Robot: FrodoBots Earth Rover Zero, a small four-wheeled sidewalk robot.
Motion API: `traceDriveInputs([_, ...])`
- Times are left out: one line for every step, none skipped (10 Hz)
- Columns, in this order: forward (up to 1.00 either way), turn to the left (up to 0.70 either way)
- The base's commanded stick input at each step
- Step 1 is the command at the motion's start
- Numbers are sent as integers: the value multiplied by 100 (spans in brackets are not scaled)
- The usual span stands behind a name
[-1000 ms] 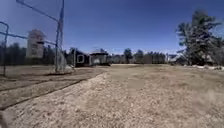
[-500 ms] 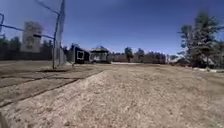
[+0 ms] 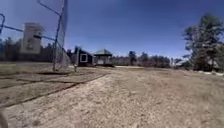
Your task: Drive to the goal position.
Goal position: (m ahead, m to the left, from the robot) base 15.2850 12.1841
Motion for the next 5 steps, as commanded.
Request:
traceDriveInputs([70,26])
traceDriveInputs([70,10])
traceDriveInputs([70,3])
traceDriveInputs([70,18])
traceDriveInputs([70,29])
